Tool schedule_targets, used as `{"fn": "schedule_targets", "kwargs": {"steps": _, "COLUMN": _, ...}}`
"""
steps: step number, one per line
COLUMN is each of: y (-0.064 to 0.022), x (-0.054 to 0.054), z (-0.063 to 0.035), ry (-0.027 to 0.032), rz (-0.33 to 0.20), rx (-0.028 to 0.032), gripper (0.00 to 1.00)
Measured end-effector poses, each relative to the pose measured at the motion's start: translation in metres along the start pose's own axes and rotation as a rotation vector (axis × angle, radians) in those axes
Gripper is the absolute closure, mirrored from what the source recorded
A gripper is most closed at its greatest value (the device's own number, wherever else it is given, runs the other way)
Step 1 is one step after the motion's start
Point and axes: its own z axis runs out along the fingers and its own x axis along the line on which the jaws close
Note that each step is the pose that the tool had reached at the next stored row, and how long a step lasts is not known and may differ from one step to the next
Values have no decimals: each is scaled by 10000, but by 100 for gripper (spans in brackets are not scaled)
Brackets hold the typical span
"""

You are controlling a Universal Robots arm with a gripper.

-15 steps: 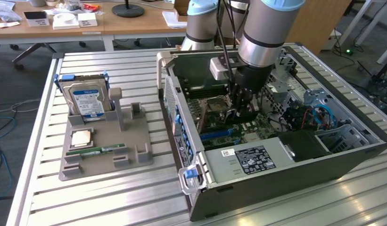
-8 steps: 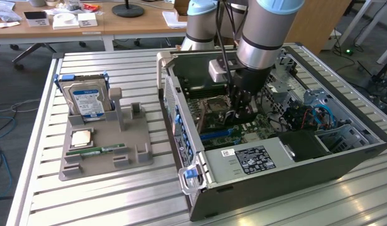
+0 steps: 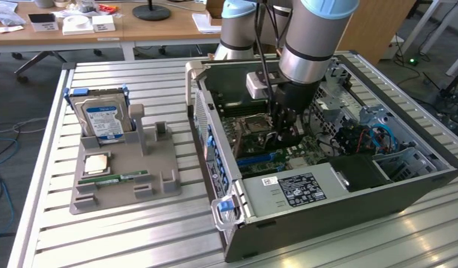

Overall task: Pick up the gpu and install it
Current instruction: 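Insert the gpu into the slot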

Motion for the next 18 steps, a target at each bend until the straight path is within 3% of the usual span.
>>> {"fn": "schedule_targets", "kwargs": {"steps": 18, "y": 71, "x": 2, "z": 25, "ry": -2, "rz": -3, "rx": 4, "gripper": 74}}
